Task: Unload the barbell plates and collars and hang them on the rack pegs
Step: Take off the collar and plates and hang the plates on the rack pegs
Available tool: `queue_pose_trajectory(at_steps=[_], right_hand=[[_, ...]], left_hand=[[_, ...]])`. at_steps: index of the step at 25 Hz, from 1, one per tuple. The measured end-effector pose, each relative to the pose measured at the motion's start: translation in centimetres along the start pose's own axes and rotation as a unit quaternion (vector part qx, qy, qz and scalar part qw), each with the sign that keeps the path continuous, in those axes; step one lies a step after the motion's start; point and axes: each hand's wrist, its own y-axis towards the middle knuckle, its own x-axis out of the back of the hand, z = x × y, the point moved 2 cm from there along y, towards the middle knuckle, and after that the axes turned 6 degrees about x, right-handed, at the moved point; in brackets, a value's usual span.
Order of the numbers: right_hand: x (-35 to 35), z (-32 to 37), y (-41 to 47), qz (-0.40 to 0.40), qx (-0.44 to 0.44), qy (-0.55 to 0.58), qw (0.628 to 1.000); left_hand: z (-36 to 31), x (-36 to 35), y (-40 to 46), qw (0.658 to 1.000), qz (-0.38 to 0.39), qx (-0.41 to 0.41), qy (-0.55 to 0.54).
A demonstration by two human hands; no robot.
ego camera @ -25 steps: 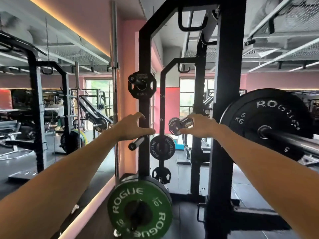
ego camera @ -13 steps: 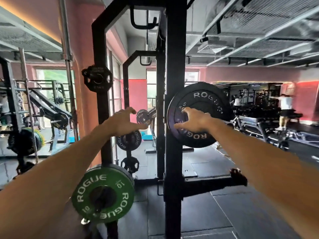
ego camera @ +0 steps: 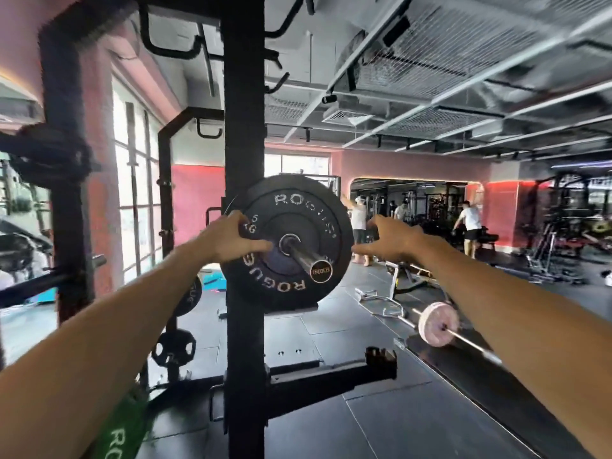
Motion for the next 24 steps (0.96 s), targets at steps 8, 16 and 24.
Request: queue_pose_trajectory(at_steps=[8,16,24], right_hand=[[-2.6,-6.4,9.8,0.012,0.074,0.109,0.991],[-7.6,-7.1,22.0,-0.026,0.083,0.155,0.984],[-15.7,-12.0,37.0,-0.073,0.048,0.234,0.968]], left_hand=[[2.1,-3.4,7.8,0.994,-0.067,0.082,0.027],[8.6,-6.5,19.5,0.988,-0.104,0.114,0.021],[13.7,-9.2,29.5,0.978,-0.162,0.116,-0.063]])
